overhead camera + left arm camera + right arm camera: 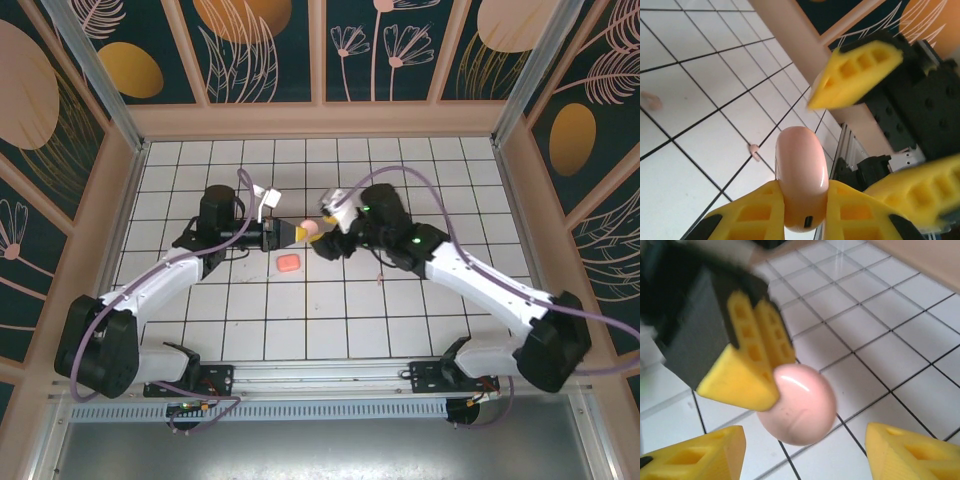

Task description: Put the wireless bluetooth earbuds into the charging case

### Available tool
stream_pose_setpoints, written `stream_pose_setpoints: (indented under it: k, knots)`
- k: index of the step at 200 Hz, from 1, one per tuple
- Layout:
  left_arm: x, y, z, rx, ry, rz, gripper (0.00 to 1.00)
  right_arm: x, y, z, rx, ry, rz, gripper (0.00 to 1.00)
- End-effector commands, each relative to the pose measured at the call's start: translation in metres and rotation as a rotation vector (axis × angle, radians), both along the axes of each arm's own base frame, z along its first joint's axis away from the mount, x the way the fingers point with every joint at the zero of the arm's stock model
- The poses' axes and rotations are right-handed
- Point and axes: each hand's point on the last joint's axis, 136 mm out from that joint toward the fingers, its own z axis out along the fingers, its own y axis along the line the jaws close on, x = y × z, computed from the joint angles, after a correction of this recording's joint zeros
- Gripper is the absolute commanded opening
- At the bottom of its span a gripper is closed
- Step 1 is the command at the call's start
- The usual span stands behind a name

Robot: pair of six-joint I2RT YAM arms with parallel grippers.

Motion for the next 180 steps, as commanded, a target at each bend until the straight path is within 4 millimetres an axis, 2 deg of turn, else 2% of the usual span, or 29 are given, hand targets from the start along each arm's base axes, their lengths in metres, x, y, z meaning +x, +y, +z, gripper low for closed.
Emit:
stream_pose_setpoints:
  k: [1,13,19,33,71,121,180]
  knots:
    - [-0.002,-0.003,0.046,-0.162,-0.187,-0.017,0.09,-0.013,-0.013,0.056,0.304,0.033,0.092,0.65]
    - [-0.007,-0.002,0.061,-0.222,-0.245,-0.026,0.09,-0.014,-0.023,0.063,0.372,0.068,0.113,0.64]
    - [-0.010,-0.002,0.068,-0.245,-0.271,-0.028,0.10,-0.020,-0.021,0.066,0.396,0.092,0.145,0.63]
    - [-0.017,0.001,0.081,-0.292,-0.330,-0.032,0.10,-0.016,-0.029,0.069,0.445,0.138,0.167,0.60]
    - [-0.035,0.003,0.105,-0.388,-0.424,-0.046,0.10,-0.017,-0.018,0.079,0.512,0.238,0.302,0.51]
    - [-0.044,0.002,0.119,-0.442,-0.452,-0.053,0.10,-0.029,-0.010,0.099,0.534,0.198,0.419,0.48]
    - [-0.045,0.004,0.127,-0.469,-0.462,-0.034,0.10,-0.042,-0.003,0.112,0.536,0.172,0.501,0.46]
